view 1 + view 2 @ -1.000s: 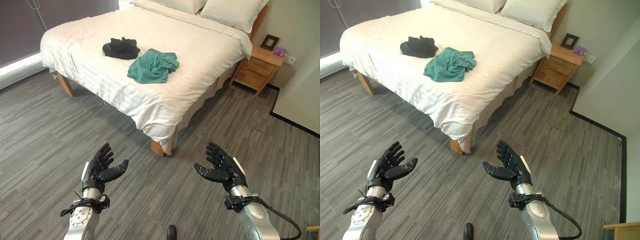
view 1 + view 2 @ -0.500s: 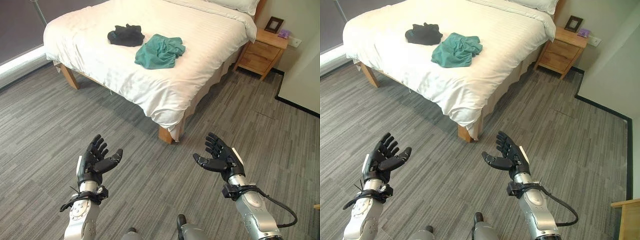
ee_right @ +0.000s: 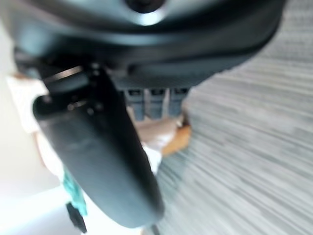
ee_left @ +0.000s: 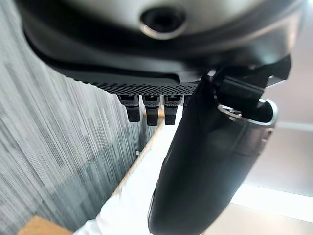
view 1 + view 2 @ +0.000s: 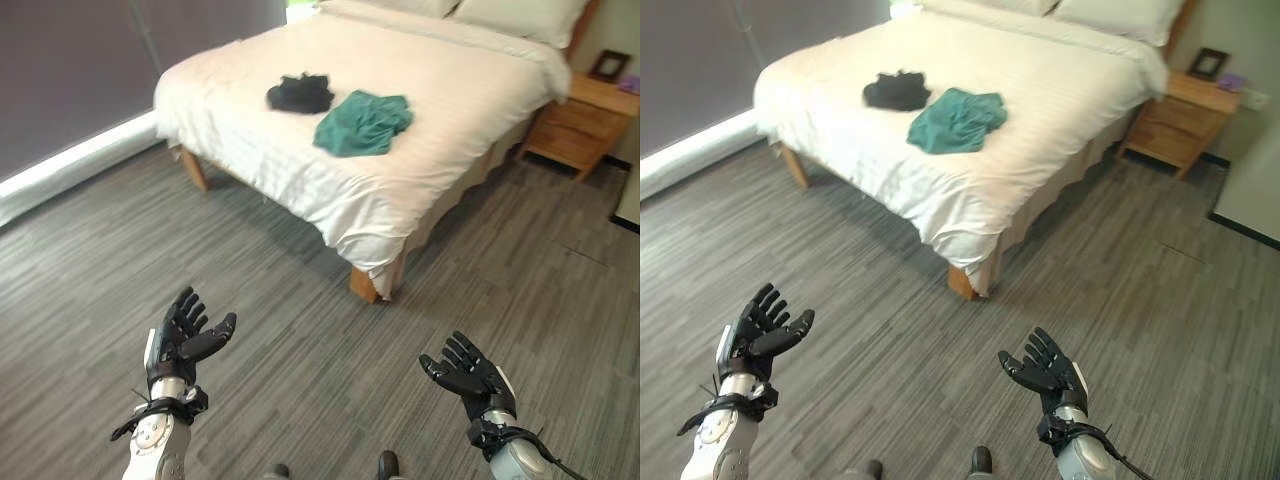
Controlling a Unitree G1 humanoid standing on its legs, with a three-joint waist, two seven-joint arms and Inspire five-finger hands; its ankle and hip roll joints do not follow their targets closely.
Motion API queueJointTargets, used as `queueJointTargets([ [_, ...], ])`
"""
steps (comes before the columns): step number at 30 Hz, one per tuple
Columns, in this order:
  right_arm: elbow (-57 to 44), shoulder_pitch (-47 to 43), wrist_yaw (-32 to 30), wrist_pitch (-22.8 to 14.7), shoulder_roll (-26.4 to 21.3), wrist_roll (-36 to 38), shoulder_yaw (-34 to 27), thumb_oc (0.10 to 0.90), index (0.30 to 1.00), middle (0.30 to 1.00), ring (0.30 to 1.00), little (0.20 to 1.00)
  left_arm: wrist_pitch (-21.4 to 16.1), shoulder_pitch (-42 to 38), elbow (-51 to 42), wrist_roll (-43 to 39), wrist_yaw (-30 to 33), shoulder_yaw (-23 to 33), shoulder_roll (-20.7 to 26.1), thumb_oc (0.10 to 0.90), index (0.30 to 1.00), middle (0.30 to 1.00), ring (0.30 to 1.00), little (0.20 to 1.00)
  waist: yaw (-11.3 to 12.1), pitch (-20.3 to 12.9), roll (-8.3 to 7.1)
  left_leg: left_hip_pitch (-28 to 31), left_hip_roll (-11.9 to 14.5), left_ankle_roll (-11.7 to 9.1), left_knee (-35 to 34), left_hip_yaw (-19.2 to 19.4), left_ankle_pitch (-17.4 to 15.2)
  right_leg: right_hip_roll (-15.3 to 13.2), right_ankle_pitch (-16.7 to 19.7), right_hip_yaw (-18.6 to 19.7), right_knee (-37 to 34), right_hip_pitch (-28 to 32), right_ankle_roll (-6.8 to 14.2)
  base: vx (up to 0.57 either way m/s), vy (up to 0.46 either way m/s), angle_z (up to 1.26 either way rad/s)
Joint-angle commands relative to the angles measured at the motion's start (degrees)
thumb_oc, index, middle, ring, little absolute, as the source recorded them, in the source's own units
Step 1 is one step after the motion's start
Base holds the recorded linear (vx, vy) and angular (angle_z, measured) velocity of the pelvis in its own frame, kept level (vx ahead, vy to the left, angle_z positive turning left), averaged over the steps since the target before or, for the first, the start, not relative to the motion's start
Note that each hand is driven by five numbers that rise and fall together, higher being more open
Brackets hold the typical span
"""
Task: Pick up bed clothes into laundry basket.
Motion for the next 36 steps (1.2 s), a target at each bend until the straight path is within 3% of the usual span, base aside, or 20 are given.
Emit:
queueJointTargets([
  [1,-9.0,-3.2,0.4,-5.6,-1.1,3.6,-3.9,0.8,0.9,0.9,0.9,0.9,-4.9,-1.5,-6.2,-0.4,-1.0,3.0,4.5,0.8,0.9,0.9,0.9,0.9,0.8,-2.6,-1.21,-5.0,7.0,-1.5,-13.1,7.5,11.6,-0.7,-7.6,-5.0,0.2,4.8,3.5,0.13,0.338,0.56],
  [3,-9.4,-3.6,-0.1,-5.7,-0.8,2.7,-3.9,0.8,0.9,0.9,0.9,0.9,-5.1,-1.5,-4.8,0.4,-0.3,2.9,5.3,0.8,0.9,0.9,0.9,0.9,1.2,-3.7,-1.1,-5.0,6.0,-1.4,-13.1,7.3,10.8,-1.8,-7.1,-5.0,-0.8,5.0,4.5,0.11,0.336,0.33],
  [7,-9.2,-4.7,-1.1,-6.1,1.2,0.5,-3.6,0.8,0.9,0.9,0.9,0.9,-6.0,-1.2,-4.7,0.0,0.4,4.1,5.7,0.8,0.9,0.9,0.9,0.9,1.5,-5.7,-2.07,-5.3,1.9,0.7,-8.6,6.5,4.7,-7.0,-4.6,-3.6,-1.5,5.5,6.5,0.12,0.395,0.03],
  [8,-9.8,-5.2,-1.2,-6.3,2.5,0.7,-3.0,0.8,0.9,0.9,0.9,0.9,-6.0,-1.9,-4.4,1.7,1.3,4.7,7.3,0.8,0.9,0.9,0.9,0.9,1.2,-5.3,-2.31,-4.9,-0.8,2.7,-6.1,6.1,2.2,-9.5,-2.3,-1.5,4.8,3.4,5.9,0.08,0.307,0.2],
  [9,-9.8,-5.2,-1.2,-6.3,2.6,0.7,-3.0,0.8,0.9,0.9,0.9,0.9,-6.1,-2.0,-4.3,1.7,1.3,4.7,7.3,0.8,0.9,0.9,0.9,0.9,1.3,-5.2,-2.5,-5.1,-1.0,2.9,-5.7,6.3,2.0,-9.7,-2.5,-1.2,5.3,2.9,6.0,0.11,0.474,0.39],
  [12,-10.3,-6.0,-0.8,-6.3,3.8,-0.1,-0.8,0.8,0.9,0.9,0.9,0.9,-6.3,-2.4,-3.4,1.8,3.6,6.4,7.6,0.8,0.9,0.9,0.9,0.9,0.9,-3.6,-1.68,-2.4,-4.5,6.4,-4.6,6.3,0.2,-11.5,6.6,2.9,18.9,-3.9,3.8,0.09,0.409,0.05],
  [13,-10.3,-6.0,-0.5,-6.2,3.8,-0.6,-0.4,0.8,0.9,0.9,0.9,0.9,-6.3,-2.1,-3.6,1.4,3.8,6.9,7.4,0.8,0.9,0.9,0.9,0.9,0.8,-3.3,-1.07,-1.3,-4.9,7.3,-4.7,6.3,-0.4,-11.5,7.5,2.9,22.1,-5.4,3.4,0.27,0.584,-0.17],
  [14,-10.0,-5.4,-0.1,-5.8,3.1,-1.8,-0.7,0.8,0.9,0.9,0.9,0.9,-5.8,-1.8,-3.7,2.3,3.3,7.0,7.5,0.8,0.9,0.9,0.9,0.9,-0.7,-2.7,-0.03,0.7,-5.4,8.9,-4.7,4.4,-1.2,-5.5,3.5,6.2,29.3,-8.8,2.6,0.33,0.478,-0.09],
  [16,-9.5,-4.1,-0.2,-5.7,2.5,-2.4,-2.3,0.8,0.9,0.9,0.9,0.9,-5.5,-2.2,-4.2,2.5,2.4,6.4,7.3,0.8,0.9,0.9,0.9,0.9,-2.2,-2.7,-0.05,3.1,-6.1,9.8,-5.2,3.0,-2.7,1.5,-3.0,6.7,30.3,-12.9,2.2,0.36,0.315,0.03],
  [19,-8.6,-3.6,-0.3,-6.1,2.3,-1.3,-3.8,0.8,0.9,0.9,0.9,0.9,-5.6,-2.5,-4.5,0.9,1.9,6.7,6.4,0.8,0.9,0.9,0.9,0.9,-3.5,-2.9,-1.41,7.3,-7.1,10.3,-6.3,2.3,-4.9,4.3,-3.4,2.1,22.3,-17.6,2.3,0.37,0.121,0.19],
  [21,-7.9,-2.3,-0.4,-6.2,1.7,-1.9,-4.5,0.8,0.9,0.9,0.9,0.9,-5.4,-3.2,-3.8,1.5,2.0,6.3,6.5,0.8,0.9,0.9,0.9,0.9,-5.6,-3.7,-2.56,11.5,-7.7,10.2,-6.9,0.0,-6.1,8.3,-2.2,2.0,14.5,-18.6,3.4,0.53,0.085,0.04],
  [23,-8.0,-0.7,-0.5,-6.4,1.5,-2.0,-5.2,0.8,0.9,0.9,0.9,0.9,-5.9,-5.1,-3.8,1.7,1.8,5.2,6.7,0.8,0.9,0.9,0.9,0.9,-7.7,-4.3,-2.43,15.3,-7.2,9.7,-7.3,-2.1,-6.9,10.6,-0.6,2.4,8.3,-18.9,3.9,0.57,0.1,0.48],
  [25,-7.9,-0.1,-0.5,-6.6,1.6,-1.6,-5.4,0.8,0.9,0.9,0.9,0.9,-6.4,-6.8,-3.6,1.4,2.0,4.4,6.9,0.8,0.9,0.9,0.9,0.9,-9.5,-4.7,-2.08,16.8,-6.9,9.0,-6.9,-3.6,-6.7,11.0,0.3,2.4,6.2,-18.8,3.8,0.42,0.059,1.02],
  [27,-7.7,0.6,-0.5,-6.8,1.3,-1.7,-5.6,0.8,0.9,0.9,0.9,0.9,-7.2,-8.0,-4.0,1.2,1.9,3.2,6.5,0.8,0.9,0.9,0.9,0.9,-11.1,-6.0,-1.5,18.5,-5.9,5.2,-3.0,-4.4,-1.7,9.9,0.8,-0.3,7.5,-17.0,2.4,0.52,0.061,0.75],
  [29,-6.9,0.2,-1.6,-7.6,0.9,-1.7,-6.8,0.8,0.9,0.9,0.9,0.9,-7.6,-7.9,-3.8,-0.4,2.1,3.0,5.6,0.8,0.9,0.9,0.9,0.9,-12.1,-7.1,-0.1,13.6,-4.2,-2.5,9.1,-0.8,11.8,10.4,-0.8,0.1,7.4,-12.9,0.7,0.45,0.068,-0.13],
  [30,-7.6,-1.0,-2.7,-9.0,1.1,0.9,-7.3,0.8,0.9,0.9,0.9,0.9,-8.0,-8.6,-4.0,-2.5,3.0,3.2,5.0,0.8,0.9,0.9,0.9,0.9,-12.3,-6.6,-0.96,8.2,-2.2,-4.1,17.6,4.6,16.4,9.0,-1.7,-0.8,6.6,-10.0,-0.5,0.44,-0.053,0.3],
  [31,-7.9,-1.8,-3.2,-10.1,1.6,2.9,-7.3,0.8,0.9,0.9,0.9,0.9,-8.0,-8.9,-4.2,-4.3,2.8,3.6,4.5,0.8,0.9,0.9,0.9,0.9,-11.3,-5.7,-2.25,3.6,-2.6,-2.8,24.9,6.6,16.7,8.3,-3.2,0.3,5.7,-7.3,-2.2,0.27,-0.078,0.42],
  [34,-7.5,-3.9,-5.5,-10.6,0.1,0.2,-7.1,0.8,0.9,0.9,0.9,0.9,-8.5,-9.4,-4.6,-3.5,4.6,4.5,5.1,0.8,0.9,0.9,0.9,0.9,-8.5,-3.1,-2.9,-5.4,-1.8,0.1,35.4,9.2,13.3,8.2,-4.7,1.7,4.8,-2.9,-3.3,0.27,-0.033,-0.22],
  [35,-7.9,-4.9,-6.3,-10.4,-0.5,-0.1,-6.8,0.8,0.9,0.9,0.9,0.9,-8.8,-10.1,-4.5,-3.6,5.6,4.8,5.2,0.8,0.9,0.9,0.9,0.9,-7.8,-2.5,-3.57,-8.9,-1.3,1.7,36.0,9.1,12.6,7.4,-4.8,2.7,4.3,-2.0,-3.4,0.41,0.163,-0.33],
  [36,-8.6,-6.3,-5.9,-10.4,-1.2,0.1,-6.2,0.8,0.9,0.9,0.9,0.9,-9.2,-10.5,-4.3,-4.6,5.6,5.1,5.1,0.8,0.9,0.9,0.9,0.9,-6.1,-2.0,-4.07,-13.6,0.5,2.8,30.8,7.0,10.5,6.7,-5.9,4.9,3.6,0.4,-2.7,0.33,0.155,-0.24],
])
